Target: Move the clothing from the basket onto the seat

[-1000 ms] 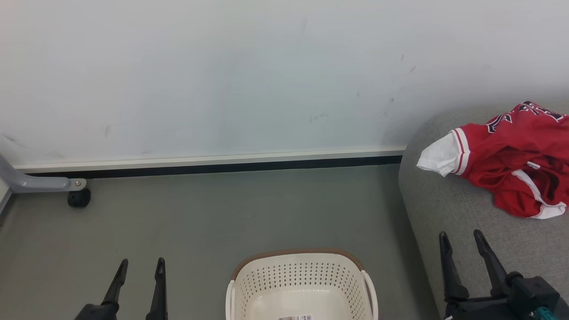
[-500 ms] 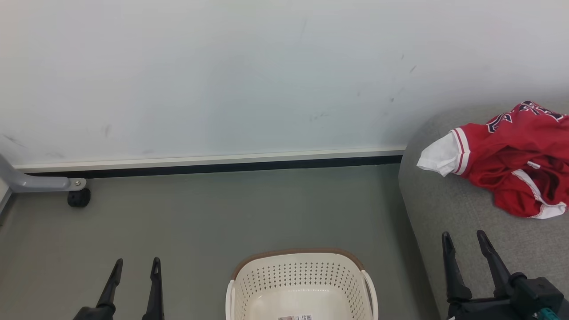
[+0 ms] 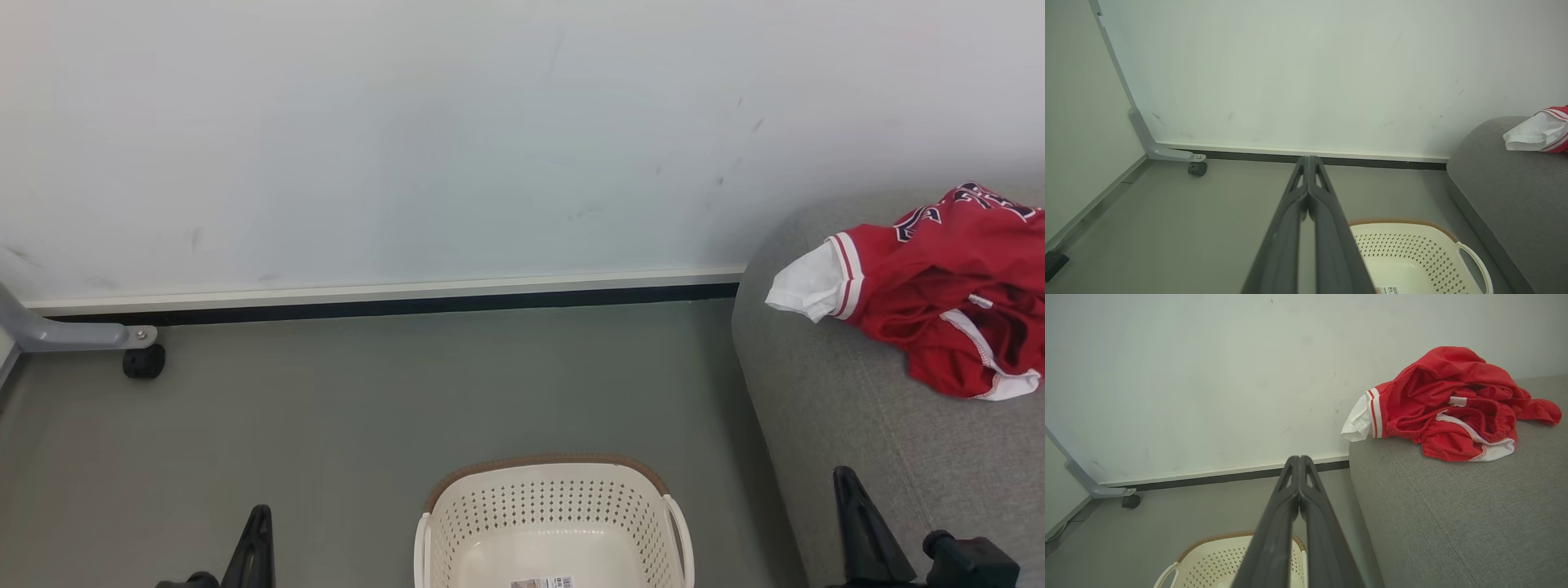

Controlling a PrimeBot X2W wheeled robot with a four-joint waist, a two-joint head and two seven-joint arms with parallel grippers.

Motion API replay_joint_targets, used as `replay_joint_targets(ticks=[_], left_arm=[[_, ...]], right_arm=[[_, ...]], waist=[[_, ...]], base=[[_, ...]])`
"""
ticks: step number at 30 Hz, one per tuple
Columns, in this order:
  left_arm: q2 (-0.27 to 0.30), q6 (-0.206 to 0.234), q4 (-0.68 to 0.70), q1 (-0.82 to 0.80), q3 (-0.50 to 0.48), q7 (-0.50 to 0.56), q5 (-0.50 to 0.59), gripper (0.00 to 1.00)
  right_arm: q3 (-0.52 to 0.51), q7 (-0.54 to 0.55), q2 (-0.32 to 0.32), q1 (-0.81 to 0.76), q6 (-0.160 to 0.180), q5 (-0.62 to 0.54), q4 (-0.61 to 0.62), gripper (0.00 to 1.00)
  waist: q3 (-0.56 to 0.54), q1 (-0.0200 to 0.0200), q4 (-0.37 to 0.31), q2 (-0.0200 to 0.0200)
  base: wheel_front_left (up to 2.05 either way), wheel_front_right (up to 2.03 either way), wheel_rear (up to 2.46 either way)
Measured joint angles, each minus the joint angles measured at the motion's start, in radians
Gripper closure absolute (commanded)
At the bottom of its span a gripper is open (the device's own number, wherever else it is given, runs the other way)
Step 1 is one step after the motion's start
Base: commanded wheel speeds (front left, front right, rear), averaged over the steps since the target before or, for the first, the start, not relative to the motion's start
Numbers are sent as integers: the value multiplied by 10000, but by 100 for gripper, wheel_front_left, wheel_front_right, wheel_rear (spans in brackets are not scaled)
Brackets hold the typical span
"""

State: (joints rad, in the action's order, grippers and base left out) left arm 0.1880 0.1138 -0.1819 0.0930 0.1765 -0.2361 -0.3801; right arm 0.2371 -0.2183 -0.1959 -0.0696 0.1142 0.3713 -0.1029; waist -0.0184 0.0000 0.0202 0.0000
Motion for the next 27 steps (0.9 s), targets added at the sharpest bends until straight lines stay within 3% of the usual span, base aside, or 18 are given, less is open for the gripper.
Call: replay_joint_targets(ticks=[27], left_arm=[[-391, -623, -326, -306, -773, 1076, -3532, 100]], right_arm=[[-1085, 1032, 454, 414, -619, 3536, -516, 100]], waist=[[59, 1, -58, 0]], base=[[0, 0, 0]])
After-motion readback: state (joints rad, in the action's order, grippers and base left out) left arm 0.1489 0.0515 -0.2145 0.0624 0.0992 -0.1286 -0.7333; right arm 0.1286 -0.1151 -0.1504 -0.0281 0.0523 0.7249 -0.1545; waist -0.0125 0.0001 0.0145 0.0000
